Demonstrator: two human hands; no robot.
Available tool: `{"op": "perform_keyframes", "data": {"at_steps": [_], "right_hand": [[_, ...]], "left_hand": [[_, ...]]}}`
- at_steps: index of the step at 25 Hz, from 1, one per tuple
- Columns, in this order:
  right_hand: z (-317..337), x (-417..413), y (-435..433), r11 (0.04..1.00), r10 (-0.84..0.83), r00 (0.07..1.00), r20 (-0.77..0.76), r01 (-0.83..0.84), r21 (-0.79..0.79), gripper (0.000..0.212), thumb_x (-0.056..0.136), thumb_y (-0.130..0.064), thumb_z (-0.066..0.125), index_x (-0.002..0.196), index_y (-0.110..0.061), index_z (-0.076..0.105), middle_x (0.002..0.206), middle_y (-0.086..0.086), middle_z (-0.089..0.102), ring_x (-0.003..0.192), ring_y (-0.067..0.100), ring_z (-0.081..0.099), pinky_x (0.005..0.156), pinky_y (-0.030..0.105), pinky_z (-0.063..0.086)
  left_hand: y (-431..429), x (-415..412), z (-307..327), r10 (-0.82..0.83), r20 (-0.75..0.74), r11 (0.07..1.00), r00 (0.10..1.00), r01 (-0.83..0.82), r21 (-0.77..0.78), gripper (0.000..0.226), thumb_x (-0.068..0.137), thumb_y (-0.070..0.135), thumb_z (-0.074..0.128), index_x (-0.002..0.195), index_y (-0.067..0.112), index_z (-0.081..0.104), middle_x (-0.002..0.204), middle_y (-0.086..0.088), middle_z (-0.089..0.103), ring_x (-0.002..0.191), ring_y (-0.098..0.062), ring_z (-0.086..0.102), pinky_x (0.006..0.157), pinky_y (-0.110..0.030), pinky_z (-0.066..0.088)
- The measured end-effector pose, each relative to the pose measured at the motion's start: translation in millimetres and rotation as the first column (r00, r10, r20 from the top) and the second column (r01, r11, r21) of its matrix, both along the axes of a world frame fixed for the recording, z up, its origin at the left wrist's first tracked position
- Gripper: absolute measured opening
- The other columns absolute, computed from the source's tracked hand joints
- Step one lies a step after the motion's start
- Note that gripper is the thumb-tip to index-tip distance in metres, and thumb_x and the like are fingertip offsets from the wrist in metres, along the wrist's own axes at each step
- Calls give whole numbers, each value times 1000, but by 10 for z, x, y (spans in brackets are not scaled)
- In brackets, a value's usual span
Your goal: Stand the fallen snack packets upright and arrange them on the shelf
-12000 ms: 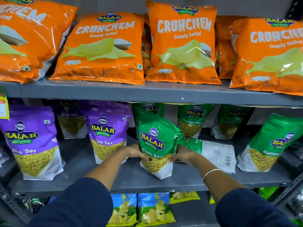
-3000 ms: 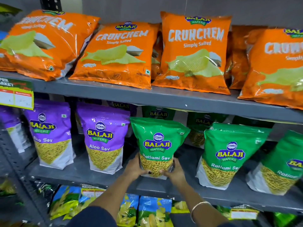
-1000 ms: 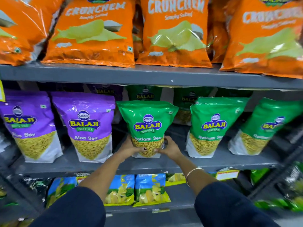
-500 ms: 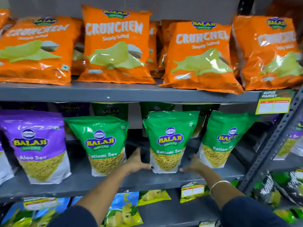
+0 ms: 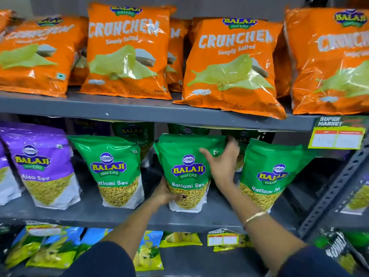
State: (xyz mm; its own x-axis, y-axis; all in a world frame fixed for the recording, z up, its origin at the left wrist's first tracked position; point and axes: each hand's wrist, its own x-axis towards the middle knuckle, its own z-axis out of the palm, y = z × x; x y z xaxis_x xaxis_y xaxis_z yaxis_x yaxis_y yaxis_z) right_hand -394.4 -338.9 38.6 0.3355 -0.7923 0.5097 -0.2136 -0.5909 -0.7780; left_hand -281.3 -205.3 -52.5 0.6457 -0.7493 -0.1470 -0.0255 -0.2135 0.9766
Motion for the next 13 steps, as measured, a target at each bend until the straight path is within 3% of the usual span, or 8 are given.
{"op": "perform_keyframes", "data": {"at_steps": [1, 2, 4, 5, 8, 9, 11, 13], "right_hand": [[251, 62, 27, 954, -102, 981, -166, 50, -295, 59, 71, -50, 72, 98, 1, 60, 90, 18, 64, 98, 33, 62, 83, 40, 50], [469, 151, 73, 910, -102, 917, -386, -71, -408, 53, 74, -55, 66, 85, -3, 62, 76, 13, 64, 89, 32, 66, 75, 37, 49], [767, 327, 178, 924, 98, 674, -732, -335, -184, 47, 82, -49, 61, 111, -12, 62, 103, 12, 69, 99, 27, 64, 75, 31, 48], [826, 384, 203, 932, 200, 587, -784, -361, -33, 51, 84, -43, 62, 128, -19, 53, 122, 11, 64, 98, 22, 60, 71, 26, 46], [787, 403, 257, 958, 210, 663, -718, -286, 16, 55, 84, -38, 63, 135, -27, 47, 127, 10, 63, 65, 15, 49, 54, 19, 33], [799, 366, 298, 968, 156, 691, -706, -249, -30, 53, 84, -39, 63, 133, -27, 49, 125, 9, 64, 68, 15, 54, 63, 22, 40], [836, 281, 371, 945, 24, 706, -708, -248, -214, 50, 84, -42, 61, 130, -24, 52, 120, 9, 65, 99, 24, 62, 94, 36, 42], [687, 61, 591, 813, -60, 813, -580, -297, -500, 48, 84, -35, 63, 126, -15, 54, 116, 11, 64, 109, 30, 60, 100, 44, 40]], "left_hand": [[0, 6, 6, -14, -7, 1000, 1000, 14, 7, 119, 45, 11, 91, 142, 6, 24, 139, -12, 49, 129, -28, 47, 110, -48, 38], [-8, 6, 10, -10, 8, 1000, 1000, 9, 29, 111, 51, 6, 88, 142, 6, 24, 140, -15, 50, 129, -29, 47, 110, -49, 38], [-17, 33, -7, -2, 21, 999, 1000, 1, 50, 97, 63, -8, 79, 142, 6, 24, 139, -20, 50, 129, -32, 47, 110, -51, 38], [0, 33, 2, 6, 23, 998, 1000, -7, 60, 94, 65, -9, 78, 142, 5, 25, 139, -20, 50, 129, -32, 47, 110, -50, 38], [8, 56, -28, -1, 44, 990, 999, -5, 138, 92, 67, -1, 79, 141, 7, 25, 138, -18, 51, 128, -30, 47, 109, -44, 40], [34, 36, 18, -12, 57, 987, 998, 3, 159, 93, 68, 0, 79, 141, 7, 23, 139, -18, 49, 129, -30, 46, 109, -43, 40], [27, 16, 94, -46, 108, 973, 993, 20, 232, 97, 68, 4, 80, 142, 5, 17, 144, -18, 42, 134, -30, 39, 112, -41, 35], [86, -49, 244, -64, 170, 955, 983, 11, 296, 107, 68, 15, 81, 145, 2, 8, 151, -19, 28, 141, -29, 26, 117, -38, 28]]}}
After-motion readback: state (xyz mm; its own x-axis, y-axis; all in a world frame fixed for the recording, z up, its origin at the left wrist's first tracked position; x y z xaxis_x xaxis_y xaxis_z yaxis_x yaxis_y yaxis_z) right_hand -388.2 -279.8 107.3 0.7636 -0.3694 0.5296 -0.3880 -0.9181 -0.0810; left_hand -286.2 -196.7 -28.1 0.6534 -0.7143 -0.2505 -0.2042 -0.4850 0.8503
